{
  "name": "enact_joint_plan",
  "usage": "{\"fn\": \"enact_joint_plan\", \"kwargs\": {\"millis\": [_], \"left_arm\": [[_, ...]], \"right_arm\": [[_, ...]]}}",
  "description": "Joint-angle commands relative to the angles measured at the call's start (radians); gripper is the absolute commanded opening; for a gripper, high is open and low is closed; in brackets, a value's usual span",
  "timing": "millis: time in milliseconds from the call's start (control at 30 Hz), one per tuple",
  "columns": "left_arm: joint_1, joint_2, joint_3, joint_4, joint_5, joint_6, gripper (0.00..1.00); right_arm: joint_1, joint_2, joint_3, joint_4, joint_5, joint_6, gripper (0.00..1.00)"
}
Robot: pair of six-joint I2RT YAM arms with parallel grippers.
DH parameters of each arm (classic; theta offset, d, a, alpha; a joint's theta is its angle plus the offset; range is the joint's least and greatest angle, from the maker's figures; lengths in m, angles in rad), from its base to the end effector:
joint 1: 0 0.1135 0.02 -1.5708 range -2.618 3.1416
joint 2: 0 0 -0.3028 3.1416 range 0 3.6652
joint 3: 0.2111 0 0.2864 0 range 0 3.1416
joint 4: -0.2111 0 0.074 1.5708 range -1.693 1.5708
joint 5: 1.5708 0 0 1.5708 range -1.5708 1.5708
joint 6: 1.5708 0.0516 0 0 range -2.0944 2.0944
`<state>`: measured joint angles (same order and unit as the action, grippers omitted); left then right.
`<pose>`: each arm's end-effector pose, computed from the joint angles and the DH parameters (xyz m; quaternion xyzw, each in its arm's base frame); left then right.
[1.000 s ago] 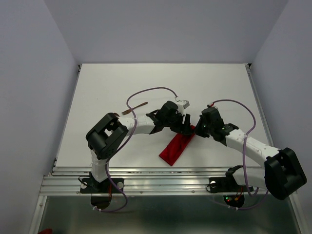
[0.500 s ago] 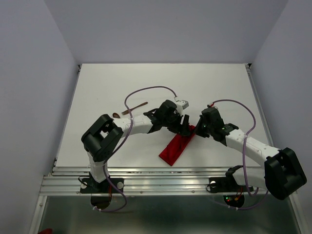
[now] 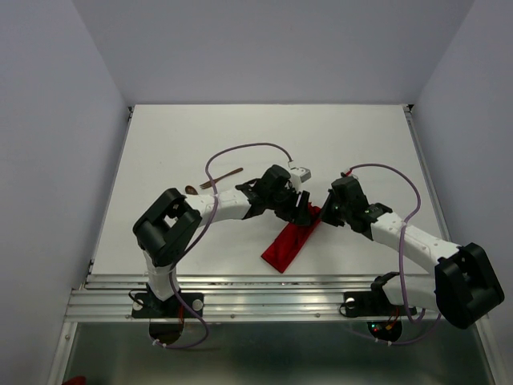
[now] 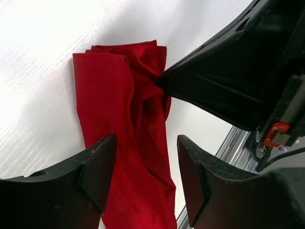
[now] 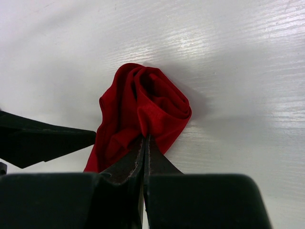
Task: Fold the napkin into a case and place the utensils inside
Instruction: Stuff the top corner of the smaller-rectangle-folded napkin into the folded napkin.
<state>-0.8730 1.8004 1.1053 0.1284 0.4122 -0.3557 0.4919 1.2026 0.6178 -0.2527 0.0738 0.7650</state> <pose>0.2699 -0.3541 0.2100 0.3147 0.8043 -0.4181 0.2815 0.2324 0.1202 0.1982 0.1401 0.9224 0.1827 0.3100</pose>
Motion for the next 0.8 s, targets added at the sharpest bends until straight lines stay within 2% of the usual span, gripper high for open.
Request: {"fn": "enact_joint_plan", "kwargs": {"millis": [0, 333, 767], "left_arm": [[0.003, 0.002, -0.013, 0.0, 0.054, 0.012, 0.64], [0.003, 0.01, -0.068, 0.077, 0.158, -0.037, 0.57], [0.003, 0.051, -0.09, 0.172, 0.204, -0.084, 0.59]], "right_arm": [[-0.001, -0.009, 0.0, 0.03, 0.015, 0.011, 0.01], [-0.001, -0.012, -0.001, 0.032, 0.015, 0.011, 0.01], [-0.001, -0.028, -0.013, 0.033, 0.004, 0.008, 0.01]]}}
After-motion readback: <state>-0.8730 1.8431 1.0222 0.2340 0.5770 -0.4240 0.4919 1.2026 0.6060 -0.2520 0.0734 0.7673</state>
